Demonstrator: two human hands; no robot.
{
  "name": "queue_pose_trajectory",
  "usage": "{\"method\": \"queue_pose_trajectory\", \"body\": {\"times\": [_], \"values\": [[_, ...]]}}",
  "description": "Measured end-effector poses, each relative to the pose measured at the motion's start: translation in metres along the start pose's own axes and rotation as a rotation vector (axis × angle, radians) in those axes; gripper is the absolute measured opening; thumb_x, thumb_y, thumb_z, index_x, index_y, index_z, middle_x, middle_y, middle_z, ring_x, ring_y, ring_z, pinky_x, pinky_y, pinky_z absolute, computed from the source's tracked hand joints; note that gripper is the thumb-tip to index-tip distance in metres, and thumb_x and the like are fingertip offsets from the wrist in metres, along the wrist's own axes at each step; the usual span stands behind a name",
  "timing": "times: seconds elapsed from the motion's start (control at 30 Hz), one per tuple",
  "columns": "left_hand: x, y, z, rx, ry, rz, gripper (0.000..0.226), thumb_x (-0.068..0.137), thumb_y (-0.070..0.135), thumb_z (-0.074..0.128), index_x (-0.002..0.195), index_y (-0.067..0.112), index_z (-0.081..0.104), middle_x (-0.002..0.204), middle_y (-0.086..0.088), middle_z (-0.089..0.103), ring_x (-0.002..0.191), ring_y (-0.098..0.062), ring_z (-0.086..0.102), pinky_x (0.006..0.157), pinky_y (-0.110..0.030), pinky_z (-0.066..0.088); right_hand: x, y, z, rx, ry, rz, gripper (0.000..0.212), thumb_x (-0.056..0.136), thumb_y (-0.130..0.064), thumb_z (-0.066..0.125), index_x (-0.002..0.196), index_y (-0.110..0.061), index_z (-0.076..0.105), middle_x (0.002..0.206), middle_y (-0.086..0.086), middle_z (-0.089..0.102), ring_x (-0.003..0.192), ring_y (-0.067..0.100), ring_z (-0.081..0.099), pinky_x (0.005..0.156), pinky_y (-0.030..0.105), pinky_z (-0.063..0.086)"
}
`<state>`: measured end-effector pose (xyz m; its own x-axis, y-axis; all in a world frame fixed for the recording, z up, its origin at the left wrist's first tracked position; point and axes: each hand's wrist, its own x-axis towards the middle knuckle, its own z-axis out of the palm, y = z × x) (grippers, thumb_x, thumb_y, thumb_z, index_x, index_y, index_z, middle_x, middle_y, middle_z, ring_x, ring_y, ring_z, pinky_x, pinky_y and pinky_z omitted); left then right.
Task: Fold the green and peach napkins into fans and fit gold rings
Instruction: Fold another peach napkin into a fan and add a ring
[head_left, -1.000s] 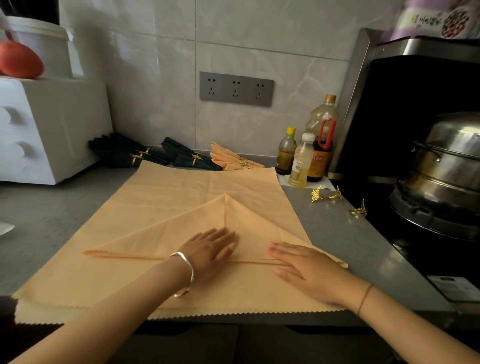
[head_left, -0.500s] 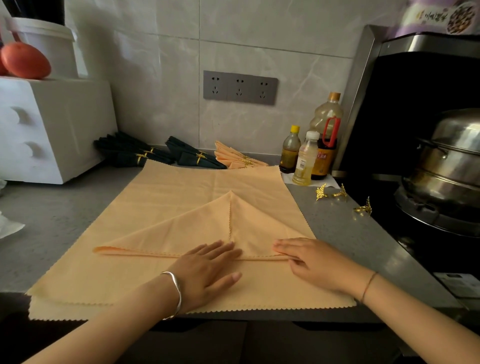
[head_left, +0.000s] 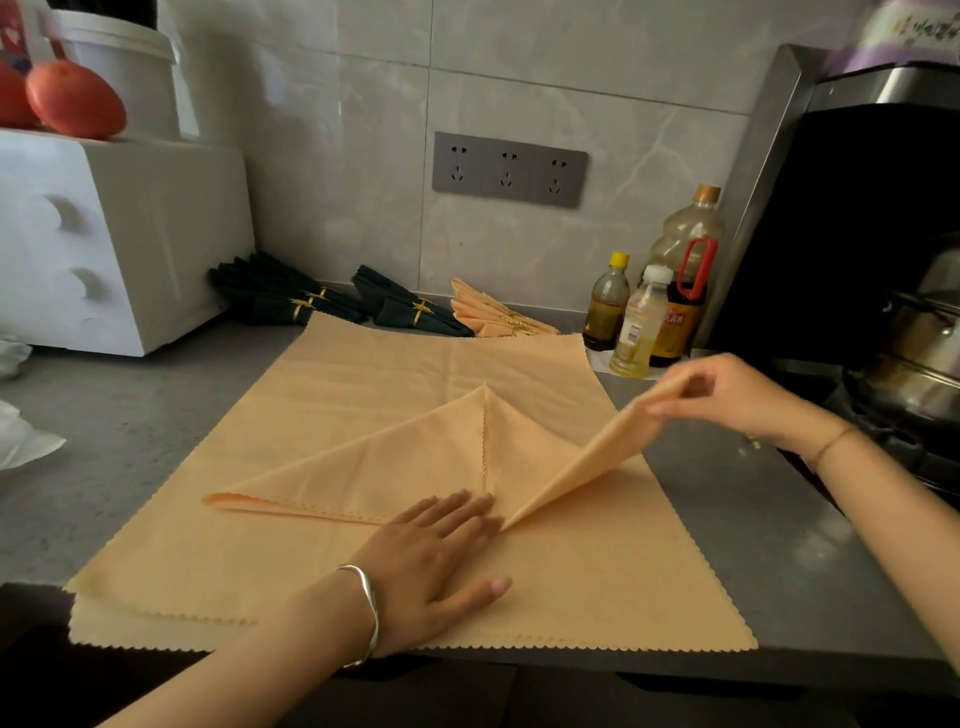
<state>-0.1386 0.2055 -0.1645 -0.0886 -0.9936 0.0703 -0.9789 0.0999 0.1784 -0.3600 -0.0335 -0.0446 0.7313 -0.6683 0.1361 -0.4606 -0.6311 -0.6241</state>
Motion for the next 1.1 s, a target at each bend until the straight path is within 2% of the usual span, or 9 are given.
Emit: {"method": "queue_pose_trajectory", "body": {"times": [0.1,0.17,0.27,0.47,0.67,0.77,0.87,0.97,1.1], "values": [[-0.001,0.000,0.001,-0.017,0.014,-0.008,0.084,0.077,0.074,-0.001,0.149,0.034,0.013,0.157,0.017,-0.003,0.143,0.000,-0.011,0.115,-0.020,-0.011,0.039,-0.012,0.025,0.292,0.085,-0.020,0.020,0.076,-0.016,0.073,0.095,-0.020,0.068,0.094,-0.007,0.070,0.088,-0.001,0.065,0.078,0.013,0.051],[-0.001,0.001,0.001,-0.030,0.010,-0.014,0.084,0.077,0.074,0.000,0.150,0.034,0.011,0.157,0.018,-0.006,0.143,0.000,-0.012,0.114,-0.020,-0.013,0.066,-0.019,0.052,0.382,0.123,-0.028,0.022,0.079,-0.014,0.073,0.099,-0.020,0.065,0.095,-0.008,0.069,0.087,-0.001,0.064,0.073,0.008,0.050],[-0.001,0.002,0.000,-0.045,0.007,-0.026,0.089,0.072,0.076,-0.005,0.150,0.034,0.000,0.155,0.020,-0.015,0.143,0.000,-0.012,0.116,-0.021,-0.011,0.101,-0.021,0.093,0.455,0.167,0.006,0.023,0.079,-0.011,0.073,0.099,-0.018,0.064,0.086,-0.006,0.066,0.083,0.009,0.062,0.068,0.010,0.049],[0.002,0.003,0.003,-0.063,0.035,-0.044,0.099,0.067,0.079,-0.010,0.151,0.028,0.000,0.150,0.025,-0.022,0.143,0.002,-0.012,0.113,-0.020,-0.015,0.123,-0.007,0.144,0.444,0.171,0.149,0.018,0.080,-0.014,0.072,0.096,-0.015,0.062,0.084,0.003,0.063,0.082,0.017,0.060,0.070,0.023,0.049],[0.004,0.006,0.001,-0.074,0.035,-0.068,0.099,0.066,0.078,-0.007,0.151,0.027,-0.002,0.146,0.029,-0.021,0.142,0.004,-0.012,0.115,-0.019,-0.010,0.125,0.005,0.167,0.398,0.245,0.151,0.015,0.078,-0.014,0.072,0.088,-0.019,0.063,0.081,0.005,0.066,0.077,0.016,0.060,0.068,0.022,0.048],[0.005,0.006,0.004,-0.066,0.044,-0.080,0.100,0.066,0.080,-0.006,0.151,0.026,-0.001,0.156,0.021,-0.002,0.142,0.004,-0.011,0.115,-0.020,-0.009,0.127,0.006,0.171,0.324,0.276,0.140,0.016,0.078,-0.016,0.073,0.090,-0.020,0.063,0.081,-0.001,0.066,0.076,0.012,0.059,0.069,0.021,0.047],[0.004,0.006,0.004,-0.092,0.057,-0.094,0.100,0.066,0.082,-0.004,0.150,0.029,0.002,0.155,0.019,0.013,0.142,0.005,-0.008,0.115,-0.018,-0.008,0.128,0.008,0.172,0.274,0.285,0.131,0.016,0.078,-0.017,0.072,0.090,-0.022,0.062,0.080,-0.006,0.064,0.078,0.013,0.059,0.073,0.025,0.048],[0.002,0.010,0.001,-0.093,0.033,-0.096,0.094,0.064,0.082,-0.005,0.148,0.039,-0.010,0.157,0.020,0.002,0.142,0.002,-0.013,0.114,-0.019,-0.012,0.128,0.006,0.172,0.221,0.277,0.121,0.017,0.079,-0.020,0.071,0.092,-0.024,0.060,0.084,-0.009,0.063,0.081,0.012,0.058,0.076,0.026,0.049],[0.002,0.013,0.000,-0.056,0.004,-0.102,0.096,0.063,0.080,-0.007,0.149,0.039,-0.006,0.155,0.022,-0.011,0.142,0.000,-0.017,0.114,-0.022,-0.015,0.119,0.001,0.161,0.151,0.260,0.091,0.029,0.084,-0.028,0.066,0.111,-0.027,0.055,0.110,-0.010,0.055,0.093,0.010,0.054,0.083,0.028,0.047]]}}
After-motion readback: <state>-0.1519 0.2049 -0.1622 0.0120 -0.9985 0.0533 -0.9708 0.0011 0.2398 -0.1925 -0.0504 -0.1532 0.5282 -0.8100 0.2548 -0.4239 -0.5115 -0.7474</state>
